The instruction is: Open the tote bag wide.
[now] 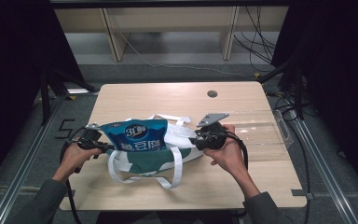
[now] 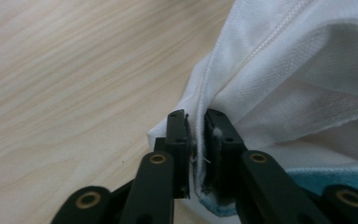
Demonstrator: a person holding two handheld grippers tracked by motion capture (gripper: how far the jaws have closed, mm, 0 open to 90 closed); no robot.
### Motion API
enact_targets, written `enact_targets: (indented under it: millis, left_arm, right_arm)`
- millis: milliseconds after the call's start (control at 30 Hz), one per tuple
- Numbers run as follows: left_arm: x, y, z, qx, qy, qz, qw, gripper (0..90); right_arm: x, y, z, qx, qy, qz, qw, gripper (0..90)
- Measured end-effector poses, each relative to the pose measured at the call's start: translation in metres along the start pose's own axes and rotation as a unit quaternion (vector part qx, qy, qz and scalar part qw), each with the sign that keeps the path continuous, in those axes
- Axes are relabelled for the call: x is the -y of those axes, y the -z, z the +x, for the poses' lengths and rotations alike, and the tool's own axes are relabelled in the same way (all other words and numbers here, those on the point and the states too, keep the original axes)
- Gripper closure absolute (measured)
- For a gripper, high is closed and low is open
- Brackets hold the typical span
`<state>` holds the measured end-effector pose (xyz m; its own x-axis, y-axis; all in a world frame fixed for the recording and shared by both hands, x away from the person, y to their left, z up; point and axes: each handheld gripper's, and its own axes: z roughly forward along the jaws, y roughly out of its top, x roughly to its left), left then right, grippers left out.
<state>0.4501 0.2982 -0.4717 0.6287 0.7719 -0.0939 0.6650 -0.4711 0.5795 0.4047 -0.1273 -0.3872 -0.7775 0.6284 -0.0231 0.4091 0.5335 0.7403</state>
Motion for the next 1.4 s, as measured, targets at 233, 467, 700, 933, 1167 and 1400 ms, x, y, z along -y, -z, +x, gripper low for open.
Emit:
enact_targets:
  millis: [233,467,700,933,1167,1400]
  left_arm:
    - [-0.013,0.028,0.000,-0.029,-0.012,-0.023,0.9993,54.2]
    - [-0.035,0.044,-0.005,0.014,-0.019,-0.072,0.9972,47.6]
    - [-0.043,0.041,-0.003,0.033,0.010,-0.063,0.9974,44.1]
    - [-0.051,0.048,-0.012,0.027,0.005,-0.070,0.9971,44.5]
    - [-0.048,0.009,0.001,0.100,0.037,-0.056,0.9927,65.5]
    - [-0.048,-0.031,-0.002,0.084,0.028,-0.013,0.9960,89.5]
  right_arm:
    - [-0.015,-0.017,0.035,-0.103,0.037,-0.018,0.9938,52.7]
    - [-0.017,-0.035,0.045,-0.110,0.057,0.004,0.9922,49.8]
    - [-0.015,-0.051,0.049,-0.116,0.071,0.027,0.9903,52.9]
    - [-0.011,-0.054,0.047,-0.113,0.073,0.028,0.9906,60.3]
    - [-0.006,-0.057,0.051,-0.121,0.090,0.061,0.9867,80.8]
    - [0.004,-0.063,0.059,-0.129,0.099,0.086,0.9829,84.4]
